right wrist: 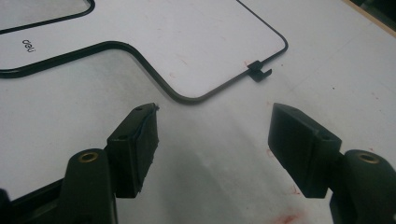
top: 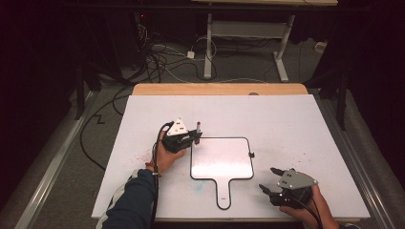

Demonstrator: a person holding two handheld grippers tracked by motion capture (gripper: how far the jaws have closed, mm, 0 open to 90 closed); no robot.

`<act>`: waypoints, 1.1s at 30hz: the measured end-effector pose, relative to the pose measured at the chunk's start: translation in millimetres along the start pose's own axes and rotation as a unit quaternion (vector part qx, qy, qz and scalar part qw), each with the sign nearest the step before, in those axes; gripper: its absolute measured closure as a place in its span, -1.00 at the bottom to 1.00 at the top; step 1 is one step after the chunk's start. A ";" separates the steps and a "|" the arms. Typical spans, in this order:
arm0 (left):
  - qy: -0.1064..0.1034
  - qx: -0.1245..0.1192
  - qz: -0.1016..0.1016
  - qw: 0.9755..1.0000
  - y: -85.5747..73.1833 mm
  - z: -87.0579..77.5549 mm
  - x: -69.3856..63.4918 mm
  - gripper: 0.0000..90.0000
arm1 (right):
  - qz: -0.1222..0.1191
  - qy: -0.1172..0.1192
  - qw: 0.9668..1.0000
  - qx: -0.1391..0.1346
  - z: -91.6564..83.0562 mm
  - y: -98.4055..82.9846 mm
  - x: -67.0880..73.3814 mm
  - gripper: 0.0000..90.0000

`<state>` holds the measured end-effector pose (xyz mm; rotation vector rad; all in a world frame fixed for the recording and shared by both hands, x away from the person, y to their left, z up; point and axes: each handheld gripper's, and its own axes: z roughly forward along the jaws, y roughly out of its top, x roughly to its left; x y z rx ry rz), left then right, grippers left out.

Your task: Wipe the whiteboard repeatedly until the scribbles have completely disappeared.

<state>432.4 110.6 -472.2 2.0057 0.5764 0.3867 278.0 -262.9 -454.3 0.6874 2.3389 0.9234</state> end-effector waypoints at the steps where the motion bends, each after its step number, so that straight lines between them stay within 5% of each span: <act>1: -0.007 0.000 -0.001 1.000 -0.1 -0.7 -1.1 0.75 | 0.000 0.001 1.000 -0.001 -0.2 -0.3 -0.4 -0.25; 9: -0.049 -0.001 0.014 0.999 -1.0 -3.9 -23.6 0.75 | 0.002 -0.004 1.000 -0.003 -3.6 -2.0 -2.5 -0.25; 13: -0.031 0.003 0.027 0.999 -0.9 -5.7 -20.9 0.75 | -0.001 -0.003 1.000 -0.002 -3.0 -0.8 -1.2 -0.25; 17: 0.002 0.002 0.013 1.000 -4.9 -9.2 -9.1 0.75 | 0.001 -0.002 1.000 0.000 -1.4 -0.9 -1.1 -0.25; 19: -0.004 -0.002 0.001 1.000 -6.6 -10.4 -7.7 0.75 | 0.001 0.000 1.000 0.000 -1.2 -0.9 -1.0 -0.25; 25: -0.047 0.003 0.015 0.999 -7.3 -15.7 -25.2 0.75 | 0.001 -0.002 1.000 -0.001 -2.4 -1.3 -2.1 -0.25; 33: -0.060 0.006 0.023 0.998 -12.5 -27.1 -36.9 0.75 | 0.000 -0.003 1.000 -0.004 -3.4 -0.3 -1.1 -0.25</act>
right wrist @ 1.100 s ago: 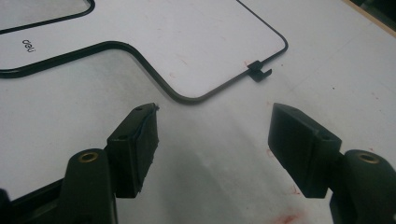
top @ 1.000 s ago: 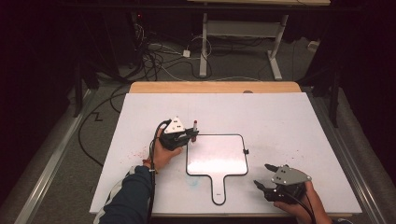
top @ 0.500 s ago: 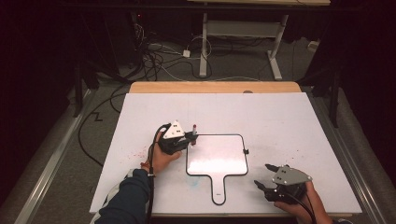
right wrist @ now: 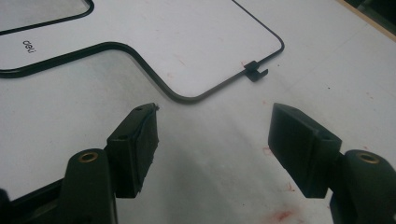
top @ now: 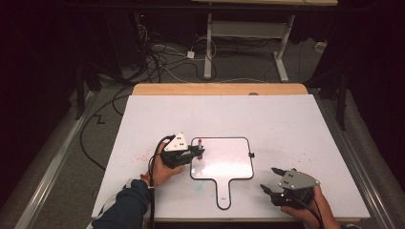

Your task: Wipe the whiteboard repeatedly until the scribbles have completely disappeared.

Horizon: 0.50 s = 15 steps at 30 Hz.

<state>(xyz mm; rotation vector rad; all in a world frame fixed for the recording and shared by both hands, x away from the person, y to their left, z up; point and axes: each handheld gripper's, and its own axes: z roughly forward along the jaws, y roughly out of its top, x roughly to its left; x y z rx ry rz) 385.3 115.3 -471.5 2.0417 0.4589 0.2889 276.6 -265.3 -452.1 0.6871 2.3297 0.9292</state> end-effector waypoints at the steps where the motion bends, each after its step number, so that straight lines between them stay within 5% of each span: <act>1: 0.001 0.000 0.001 1.000 -0.5 -0.8 0.4 0.75 | 0.000 0.000 1.000 0.000 0.0 0.0 -0.3 -0.25; 5: 0.008 -0.006 -0.008 1.000 2.1 6.6 3.7 0.75 | 0.001 0.001 1.000 0.002 1.5 -0.2 -0.5 -0.25; 15: -0.028 0.005 0.034 0.999 34.1 51.9 -19.8 0.75 | -0.005 0.004 1.000 0.004 2.5 0.1 0.0 -0.25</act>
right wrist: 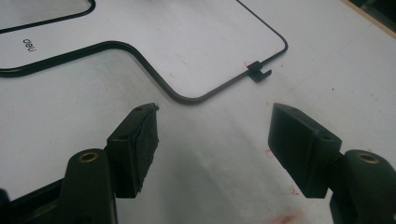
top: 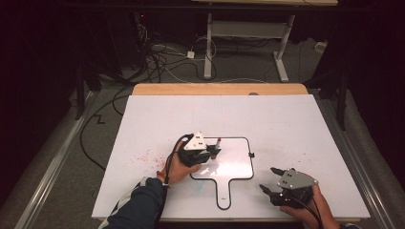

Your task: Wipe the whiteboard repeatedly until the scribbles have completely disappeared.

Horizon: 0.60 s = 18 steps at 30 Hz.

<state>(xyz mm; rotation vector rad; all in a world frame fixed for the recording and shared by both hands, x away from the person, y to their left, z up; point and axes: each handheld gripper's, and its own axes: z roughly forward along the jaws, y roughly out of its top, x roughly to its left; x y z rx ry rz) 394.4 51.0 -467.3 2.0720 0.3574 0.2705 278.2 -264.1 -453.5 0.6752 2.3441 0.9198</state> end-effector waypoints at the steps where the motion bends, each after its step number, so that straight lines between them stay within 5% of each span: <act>1: -0.002 0.001 0.004 1.000 2.4 3.1 -1.9 0.75 | -0.001 0.000 1.000 0.001 -0.3 -0.3 -0.2 -0.25; 6: -0.008 0.006 0.010 1.000 6.7 7.9 -5.9 0.75 | 0.000 -0.002 1.000 -0.001 -2.4 -1.8 -1.4 -0.25; 13: -0.007 0.008 -0.001 1.000 -1.3 -7.3 -7.0 0.75 | 0.003 -0.007 1.000 -0.004 -6.2 -2.3 -2.1 -0.25; 18: 0.002 -0.022 -0.014 1.000 5.0 -20.1 -8.8 0.75 | 0.003 -0.008 1.000 -0.011 -6.0 0.1 -3.6 -0.25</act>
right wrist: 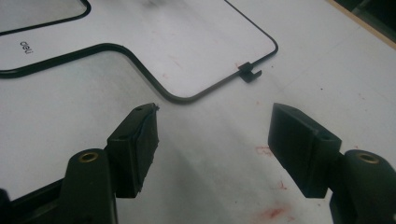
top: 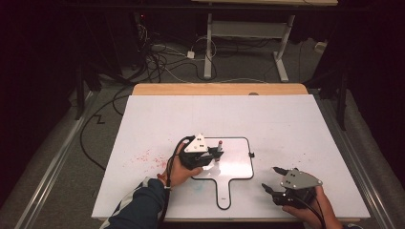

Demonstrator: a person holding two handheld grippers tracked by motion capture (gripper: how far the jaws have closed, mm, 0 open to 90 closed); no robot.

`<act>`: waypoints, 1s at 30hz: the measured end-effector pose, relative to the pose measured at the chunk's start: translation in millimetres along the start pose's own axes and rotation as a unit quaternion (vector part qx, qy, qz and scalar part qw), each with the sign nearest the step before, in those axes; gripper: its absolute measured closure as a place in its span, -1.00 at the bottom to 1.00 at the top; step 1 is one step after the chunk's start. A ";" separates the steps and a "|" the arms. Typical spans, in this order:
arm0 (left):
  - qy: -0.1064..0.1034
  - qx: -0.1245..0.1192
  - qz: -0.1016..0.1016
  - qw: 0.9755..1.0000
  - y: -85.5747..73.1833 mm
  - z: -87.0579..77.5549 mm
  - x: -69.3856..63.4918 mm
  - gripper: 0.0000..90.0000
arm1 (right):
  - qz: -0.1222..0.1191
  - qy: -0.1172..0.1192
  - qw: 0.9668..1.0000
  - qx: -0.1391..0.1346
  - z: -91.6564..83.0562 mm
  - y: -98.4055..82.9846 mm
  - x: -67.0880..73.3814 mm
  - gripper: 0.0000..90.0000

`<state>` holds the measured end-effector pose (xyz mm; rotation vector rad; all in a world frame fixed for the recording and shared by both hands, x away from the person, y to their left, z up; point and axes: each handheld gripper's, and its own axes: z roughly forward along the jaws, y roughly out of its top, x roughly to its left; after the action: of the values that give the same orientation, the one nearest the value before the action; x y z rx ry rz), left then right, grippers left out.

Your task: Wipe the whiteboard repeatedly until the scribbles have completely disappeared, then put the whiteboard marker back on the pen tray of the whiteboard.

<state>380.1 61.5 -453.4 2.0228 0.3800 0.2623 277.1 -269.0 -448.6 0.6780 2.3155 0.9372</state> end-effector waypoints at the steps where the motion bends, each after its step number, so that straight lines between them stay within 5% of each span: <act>1: 0.000 -0.005 -0.003 1.000 1.3 -2.0 -0.1 0.75 | 0.003 0.000 1.000 -0.003 0.0 0.4 -0.3 -0.25; 14: -0.008 -0.004 -0.011 1.000 11.0 0.5 -15.1 0.75 | 0.029 0.027 0.999 -0.033 3.8 6.2 -1.3 -0.14; 19: -0.023 -0.004 -0.007 1.000 20.2 8.8 -29.9 0.75 | 0.067 0.054 0.993 -0.085 -5.9 18.2 -5.3 -0.11; 24: -0.042 -0.006 -0.010 0.999 30.4 20.1 -42.9 0.75 | 0.060 0.087 0.986 -0.131 -16.6 43.7 -0.5 -0.02; 30: -0.065 -0.001 -0.006 0.998 38.8 35.2 -59.8 0.74 | 0.061 0.112 0.981 -0.150 -13.9 69.1 6.3 0.09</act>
<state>342.8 -6.6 -436.4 2.0231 0.3100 0.1217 280.4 -228.0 -391.1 0.6183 2.2701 1.4488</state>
